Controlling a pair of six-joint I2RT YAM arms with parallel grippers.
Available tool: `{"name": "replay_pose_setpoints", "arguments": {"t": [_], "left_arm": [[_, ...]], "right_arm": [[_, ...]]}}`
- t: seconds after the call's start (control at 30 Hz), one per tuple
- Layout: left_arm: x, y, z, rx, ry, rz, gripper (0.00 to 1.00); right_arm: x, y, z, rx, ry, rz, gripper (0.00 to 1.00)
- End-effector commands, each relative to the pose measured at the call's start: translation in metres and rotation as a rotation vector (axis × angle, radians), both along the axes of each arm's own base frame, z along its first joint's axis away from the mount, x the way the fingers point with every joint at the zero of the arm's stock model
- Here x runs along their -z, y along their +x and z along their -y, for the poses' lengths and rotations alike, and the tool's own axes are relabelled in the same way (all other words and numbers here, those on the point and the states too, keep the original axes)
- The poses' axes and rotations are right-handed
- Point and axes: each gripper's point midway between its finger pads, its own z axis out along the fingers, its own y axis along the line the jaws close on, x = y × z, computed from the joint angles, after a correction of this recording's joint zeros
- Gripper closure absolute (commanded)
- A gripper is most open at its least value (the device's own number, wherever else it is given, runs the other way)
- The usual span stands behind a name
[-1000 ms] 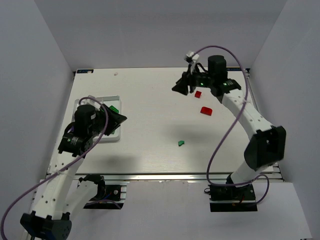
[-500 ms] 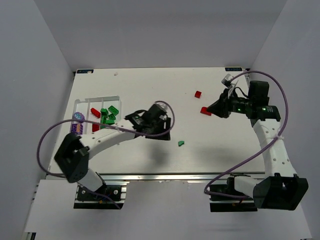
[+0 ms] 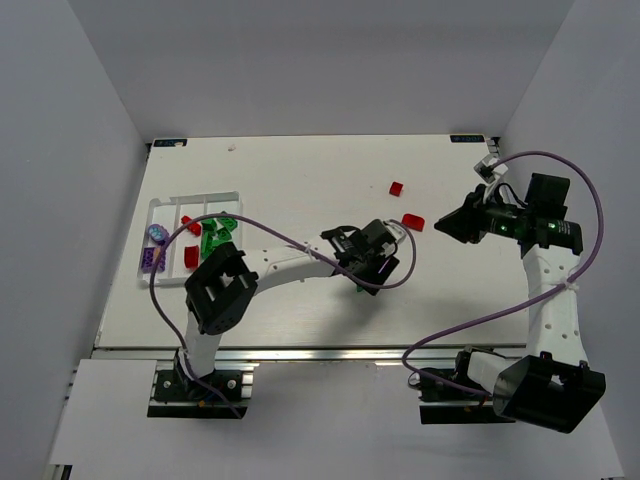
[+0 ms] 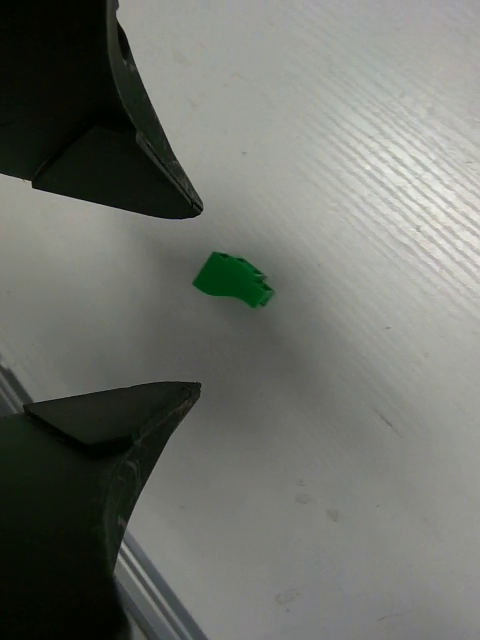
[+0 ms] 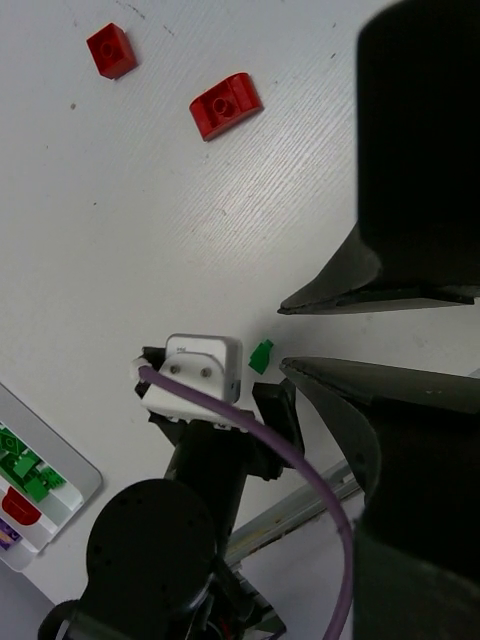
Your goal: Sort the legos into containers by color
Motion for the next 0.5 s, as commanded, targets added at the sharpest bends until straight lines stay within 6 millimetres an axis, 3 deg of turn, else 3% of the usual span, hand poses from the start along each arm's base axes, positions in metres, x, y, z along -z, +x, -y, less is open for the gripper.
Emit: {"name": "replay_pose_setpoints", "arguments": {"t": [0.0,0.2,0.47], "left_arm": [[-0.01,0.009,0.011,0.079,0.035,0.081,0.24],[0.005,0.014,0.02,0.108,0.083,0.087,0.26],[0.019,0.018,0.013,0.104,0.134,0.098,0.29]], "right_arm": [[-0.003,-0.006,0.0,-0.015,0.022,0.002,0.7],[-0.001,-0.005,0.003,-0.005,0.026,-0.008,0.7],[0.003,-0.005,0.004,-0.004,0.036,-0.017,0.7]]}}
